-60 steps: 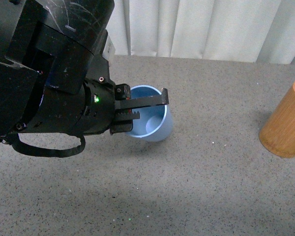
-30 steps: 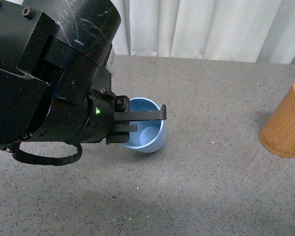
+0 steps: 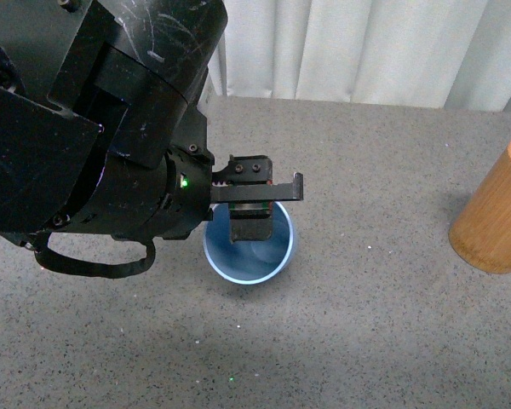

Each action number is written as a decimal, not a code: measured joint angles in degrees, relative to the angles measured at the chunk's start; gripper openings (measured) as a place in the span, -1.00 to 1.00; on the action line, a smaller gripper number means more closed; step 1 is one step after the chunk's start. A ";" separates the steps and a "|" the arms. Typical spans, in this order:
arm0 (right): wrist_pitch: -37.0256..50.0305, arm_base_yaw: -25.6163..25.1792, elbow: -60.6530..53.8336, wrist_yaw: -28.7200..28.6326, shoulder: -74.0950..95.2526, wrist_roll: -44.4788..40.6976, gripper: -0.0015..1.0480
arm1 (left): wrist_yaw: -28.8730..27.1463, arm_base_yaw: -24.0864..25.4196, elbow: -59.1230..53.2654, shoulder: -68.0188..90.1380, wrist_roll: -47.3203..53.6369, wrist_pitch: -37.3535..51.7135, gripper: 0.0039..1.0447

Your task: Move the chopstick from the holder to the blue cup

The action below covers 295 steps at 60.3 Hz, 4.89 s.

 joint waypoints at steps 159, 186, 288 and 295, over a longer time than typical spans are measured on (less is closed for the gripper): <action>0.00 0.00 0.00 0.00 0.00 -0.02 0.81 | 0.79 0.98 1.95 -4.55 -2.03 -1.14 0.88; 0.00 0.00 -0.07 0.07 0.00 -0.02 0.81 | 0.17 22.14 -33.66 -27.04 21.94 53.68 -0.30; 35.10 -7.30 28.79 10.43 82.23 22.03 0.81 | 7.28 30.75 -47.39 -106.75 23.78 -11.45 0.88; 35.04 -5.57 32.04 13.18 89.00 21.86 0.81 | 7.28 30.75 -47.39 -106.75 23.78 -11.45 0.88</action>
